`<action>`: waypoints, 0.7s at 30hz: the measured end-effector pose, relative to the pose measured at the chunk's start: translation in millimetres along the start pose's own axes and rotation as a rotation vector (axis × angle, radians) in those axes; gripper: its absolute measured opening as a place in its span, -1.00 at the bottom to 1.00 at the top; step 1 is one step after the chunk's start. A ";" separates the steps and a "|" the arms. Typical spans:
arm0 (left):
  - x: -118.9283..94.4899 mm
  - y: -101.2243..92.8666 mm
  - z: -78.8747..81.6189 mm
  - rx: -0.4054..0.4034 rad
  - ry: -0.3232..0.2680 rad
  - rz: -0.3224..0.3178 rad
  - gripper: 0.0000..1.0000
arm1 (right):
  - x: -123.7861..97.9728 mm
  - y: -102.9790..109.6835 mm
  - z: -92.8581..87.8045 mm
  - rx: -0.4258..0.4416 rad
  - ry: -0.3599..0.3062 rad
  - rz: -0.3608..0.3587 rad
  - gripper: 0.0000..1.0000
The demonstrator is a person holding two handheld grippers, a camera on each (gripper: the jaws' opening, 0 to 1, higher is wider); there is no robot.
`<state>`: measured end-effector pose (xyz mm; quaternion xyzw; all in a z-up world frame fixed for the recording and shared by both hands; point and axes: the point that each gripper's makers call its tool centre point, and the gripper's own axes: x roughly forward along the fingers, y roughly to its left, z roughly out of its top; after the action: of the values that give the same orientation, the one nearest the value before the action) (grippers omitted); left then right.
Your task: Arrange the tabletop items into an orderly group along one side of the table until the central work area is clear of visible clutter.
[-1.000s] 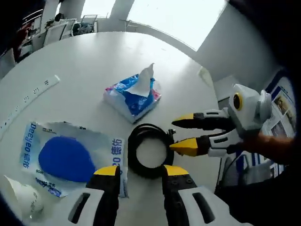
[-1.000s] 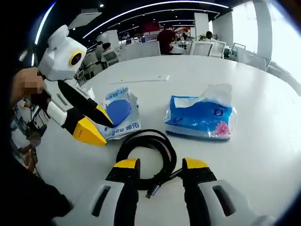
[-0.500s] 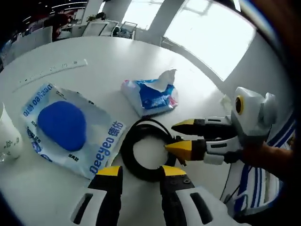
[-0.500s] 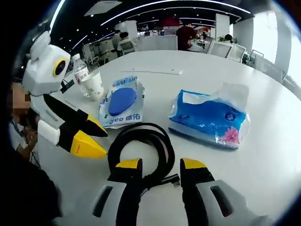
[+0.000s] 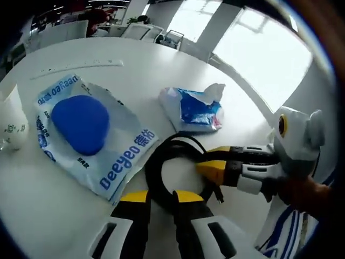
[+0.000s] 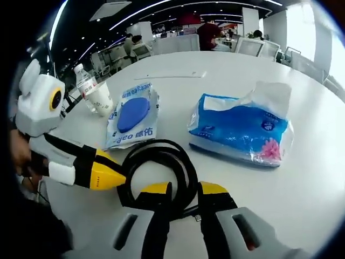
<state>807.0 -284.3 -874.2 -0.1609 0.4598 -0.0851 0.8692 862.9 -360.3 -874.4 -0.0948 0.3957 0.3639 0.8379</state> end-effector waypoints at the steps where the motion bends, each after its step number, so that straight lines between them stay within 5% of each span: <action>1: 0.4 -0.3 0.1 0.004 0.001 -0.001 -0.74 | 0.0 -0.2 0.0 0.000 0.001 -0.003 -0.74; 4: -0.1 -0.3 0.2 0.009 0.004 -0.002 -0.77 | -1.8 -0.5 0.8 0.047 0.002 -0.001 -0.88; 21: -17.5 -21.5 -9.3 0.031 0.038 -0.077 -0.94 | -29.6 -6.3 -21.7 0.158 0.049 -0.030 -0.94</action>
<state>789.5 -301.0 -857.8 -0.1632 0.4682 -0.1288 0.8588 841.9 -390.4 -868.1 -0.0432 0.4419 0.3167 0.8382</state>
